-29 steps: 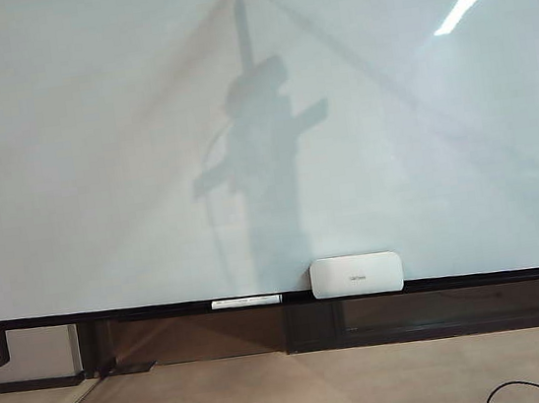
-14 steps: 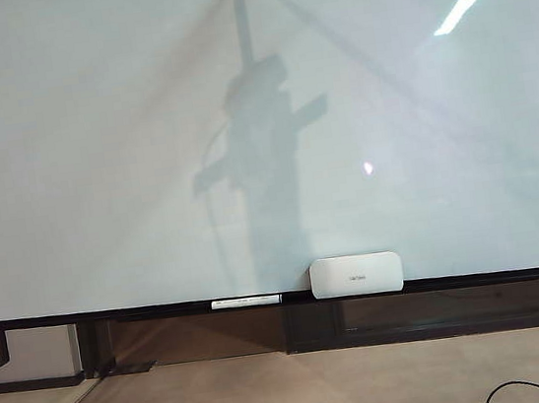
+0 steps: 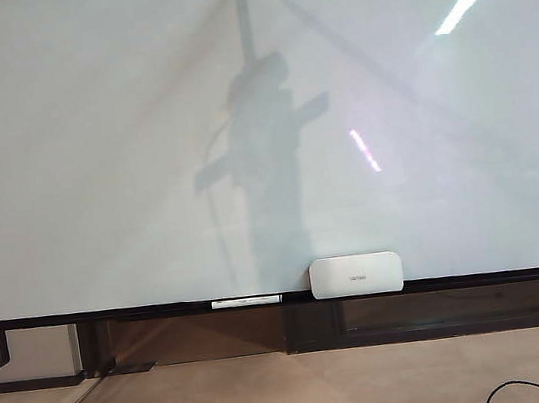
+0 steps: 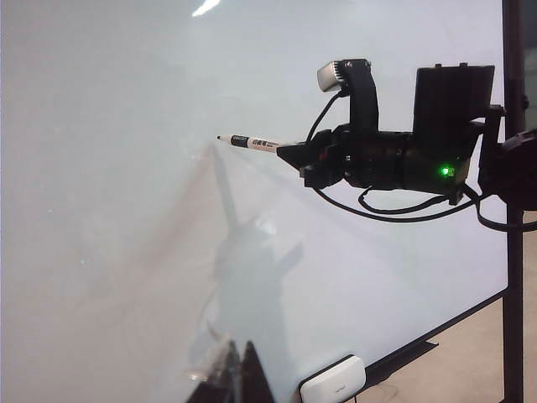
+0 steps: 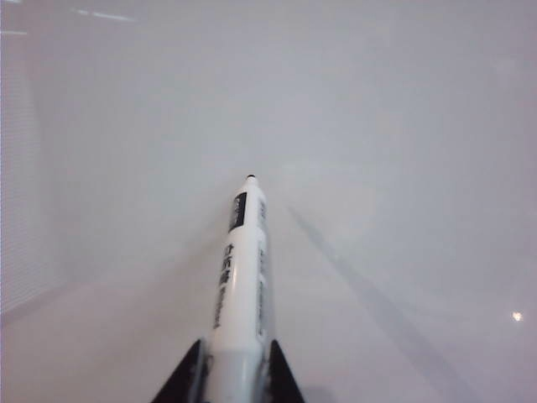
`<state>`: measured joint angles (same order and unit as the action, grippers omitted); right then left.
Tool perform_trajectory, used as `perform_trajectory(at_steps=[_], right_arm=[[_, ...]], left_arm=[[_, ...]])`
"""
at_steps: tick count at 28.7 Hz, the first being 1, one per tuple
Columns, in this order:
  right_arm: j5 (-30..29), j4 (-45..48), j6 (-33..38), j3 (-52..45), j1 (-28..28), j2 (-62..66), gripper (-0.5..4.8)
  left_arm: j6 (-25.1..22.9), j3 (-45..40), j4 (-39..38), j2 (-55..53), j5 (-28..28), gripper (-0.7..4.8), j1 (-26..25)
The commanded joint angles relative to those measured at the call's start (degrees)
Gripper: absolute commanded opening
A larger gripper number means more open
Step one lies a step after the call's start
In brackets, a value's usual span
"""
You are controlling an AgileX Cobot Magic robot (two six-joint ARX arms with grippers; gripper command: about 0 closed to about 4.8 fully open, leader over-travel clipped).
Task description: Reach to the right to find the marker pen, pick it up, and write the number 14 on the whiteboard.
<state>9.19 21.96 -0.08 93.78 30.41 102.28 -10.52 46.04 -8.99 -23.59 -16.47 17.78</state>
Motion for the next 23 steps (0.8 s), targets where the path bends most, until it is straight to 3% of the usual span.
perform_trajectory(at_steps=[1,23], right_arm=[[0.0,1.0,-0.2,0.3,-0.1,0.0,-0.01],[0.7,-1.5,-0.2,0.3,-0.9,2.2,-0.01]], left_arm=[[0.0,0.3,0.6,-0.1,-0.3,-0.06,0.0],[-0.9,0.3,0.5,-0.1,-0.3,-0.06,0.0]])
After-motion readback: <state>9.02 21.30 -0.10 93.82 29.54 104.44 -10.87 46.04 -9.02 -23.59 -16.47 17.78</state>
